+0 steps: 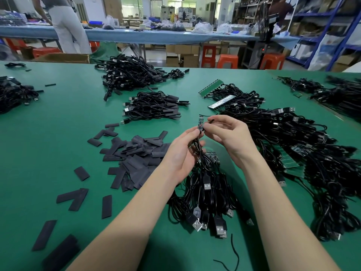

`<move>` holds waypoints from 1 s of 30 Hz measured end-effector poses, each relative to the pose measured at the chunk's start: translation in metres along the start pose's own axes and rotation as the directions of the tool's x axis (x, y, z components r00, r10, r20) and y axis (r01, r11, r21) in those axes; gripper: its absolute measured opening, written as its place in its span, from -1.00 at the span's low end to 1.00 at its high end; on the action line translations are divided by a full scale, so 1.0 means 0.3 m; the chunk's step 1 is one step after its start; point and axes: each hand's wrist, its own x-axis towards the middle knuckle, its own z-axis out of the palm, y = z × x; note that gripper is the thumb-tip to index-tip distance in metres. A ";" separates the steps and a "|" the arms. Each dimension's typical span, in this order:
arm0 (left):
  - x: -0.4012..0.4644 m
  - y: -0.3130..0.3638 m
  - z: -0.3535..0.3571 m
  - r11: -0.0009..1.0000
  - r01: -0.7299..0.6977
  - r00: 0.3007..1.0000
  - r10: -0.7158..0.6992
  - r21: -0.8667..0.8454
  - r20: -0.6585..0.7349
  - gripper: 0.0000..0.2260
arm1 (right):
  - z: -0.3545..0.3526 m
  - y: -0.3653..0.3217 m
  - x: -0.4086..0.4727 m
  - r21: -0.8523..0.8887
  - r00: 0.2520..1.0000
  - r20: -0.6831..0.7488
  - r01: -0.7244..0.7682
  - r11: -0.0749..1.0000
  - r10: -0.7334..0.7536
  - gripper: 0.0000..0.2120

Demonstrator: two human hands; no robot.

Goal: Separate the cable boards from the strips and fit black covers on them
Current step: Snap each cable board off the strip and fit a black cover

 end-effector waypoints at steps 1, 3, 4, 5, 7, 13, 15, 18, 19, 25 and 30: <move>-0.001 0.001 0.000 1.000 0.001 1.000 -0.001 -0.005 0.001 -0.90 | 0.000 0.002 0.000 0.005 1.000 -0.001 -0.004 1.000 0.004 -0.83; -0.004 0.002 0.002 1.000 0.006 1.000 -0.006 -0.007 -0.001 -0.92 | -0.003 0.004 0.001 -0.004 1.000 -0.004 -0.008 1.000 0.008 -0.83; -0.004 0.002 0.003 1.000 0.009 1.000 -0.009 -0.009 -0.003 -0.93 | -0.007 0.004 0.001 -0.003 1.000 -0.011 -0.003 1.000 0.003 -0.82; -0.005 0.002 0.004 1.000 0.011 1.000 -0.011 -0.015 -0.005 -0.93 | -0.011 0.002 0.000 0.011 1.000 -0.021 0.004 1.000 -0.004 -0.82; -0.005 0.003 0.006 1.000 0.011 1.000 -0.011 -0.029 -0.004 -0.93 | -0.017 -0.005 -0.001 0.062 0.999 -0.037 0.021 0.998 -0.018 -0.81; -0.006 0.008 0.005 0.999 0.008 1.000 -0.007 -0.049 0.010 -0.93 | -0.018 -0.020 0.006 0.171 0.997 -0.063 0.057 0.984 -0.047 -0.72; -0.007 0.008 0.004 0.998 0.015 1.000 -0.014 -0.058 0.019 -0.94 | -0.014 -0.021 0.007 0.194 0.996 -0.066 0.069 0.978 -0.057 -0.73; -0.007 0.007 0.003 0.998 0.019 1.000 -0.018 -0.068 0.020 -0.95 | -0.010 -0.024 0.010 0.205 0.994 -0.071 0.095 0.974 -0.082 -0.78; -0.007 0.007 0.003 0.997 0.018 1.000 -0.017 -0.069 0.020 -0.95 | -0.011 -0.025 0.010 0.199 0.993 -0.072 0.106 0.974 -0.094 -0.80; -0.007 0.007 -0.001 0.996 0.022 0.999 -0.018 -0.086 0.043 -0.95 | -0.006 -0.018 0.007 0.099 0.987 -0.072 0.152 0.983 -0.145 -0.81; -0.010 0.008 -0.002 0.998 0.013 0.998 -0.010 -0.067 0.056 -0.96 | -0.006 -0.024 0.008 0.116 0.982 -0.078 0.179 0.977 -0.171 -0.87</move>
